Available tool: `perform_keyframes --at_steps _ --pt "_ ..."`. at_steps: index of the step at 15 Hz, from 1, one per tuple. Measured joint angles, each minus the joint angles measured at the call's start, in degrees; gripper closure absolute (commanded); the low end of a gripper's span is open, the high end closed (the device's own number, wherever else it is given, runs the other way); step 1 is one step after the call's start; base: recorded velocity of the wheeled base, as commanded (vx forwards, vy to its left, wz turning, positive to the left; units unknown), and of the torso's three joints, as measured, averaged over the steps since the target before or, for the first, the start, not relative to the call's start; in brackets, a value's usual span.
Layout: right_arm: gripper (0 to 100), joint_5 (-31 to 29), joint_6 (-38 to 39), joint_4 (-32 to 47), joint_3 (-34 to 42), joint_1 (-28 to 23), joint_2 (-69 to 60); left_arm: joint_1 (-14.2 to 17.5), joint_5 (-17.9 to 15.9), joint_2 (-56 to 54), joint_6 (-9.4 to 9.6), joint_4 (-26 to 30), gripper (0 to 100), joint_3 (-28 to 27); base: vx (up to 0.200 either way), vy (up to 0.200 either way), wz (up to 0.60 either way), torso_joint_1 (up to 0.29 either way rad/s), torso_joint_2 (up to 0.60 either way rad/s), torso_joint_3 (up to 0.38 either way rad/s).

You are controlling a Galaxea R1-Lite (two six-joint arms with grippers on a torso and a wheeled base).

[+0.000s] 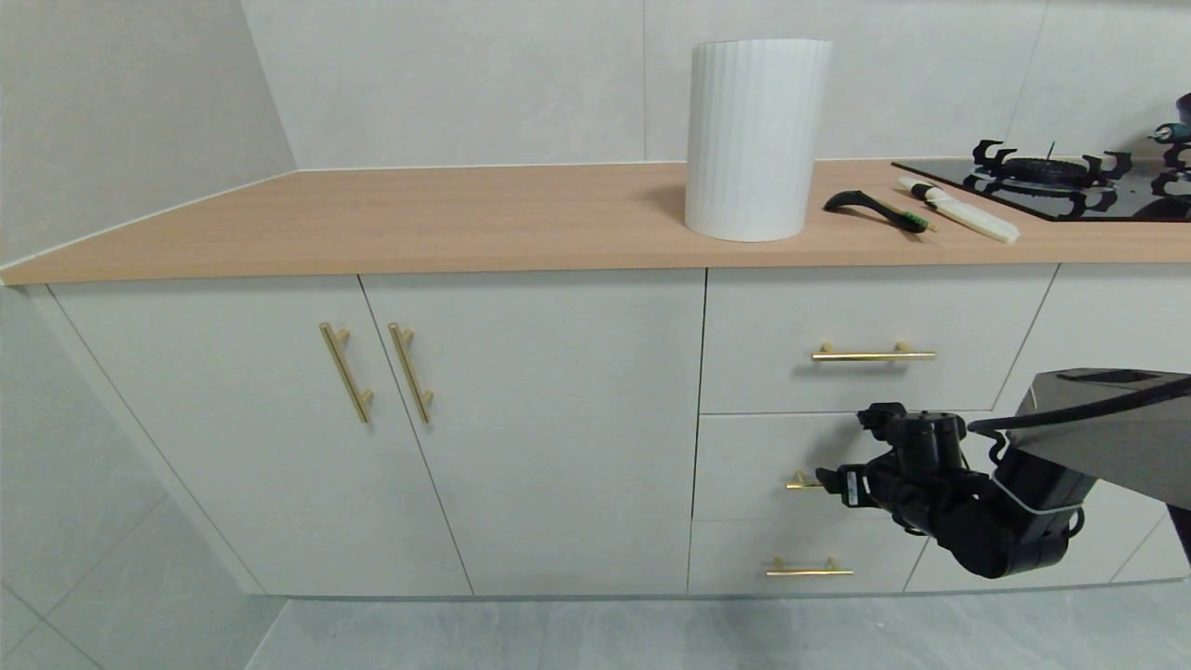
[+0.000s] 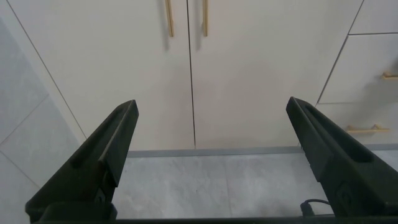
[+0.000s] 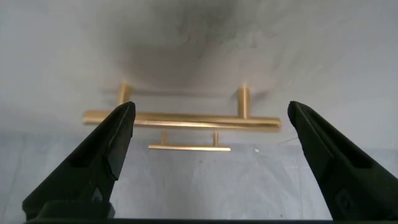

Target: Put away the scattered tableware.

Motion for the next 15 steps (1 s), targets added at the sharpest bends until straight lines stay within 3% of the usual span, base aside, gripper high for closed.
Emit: perform_keyframes --at_steps 6,15 --pt "0 -1.58 1.4 0.49 -5.57 0.02 5.18 -0.02 -0.01 0.0 0.0 0.0 0 0.0 0.0 0.0 0.0 0.0 0.0 0.0" --pt "0 -2.16 1.38 4.0 -5.41 -0.21 5.49 -0.02 0.0 0.0 0.02 -0.02 0 0.0 0.0 0.0 0.0 0.0 0.0 0.0"
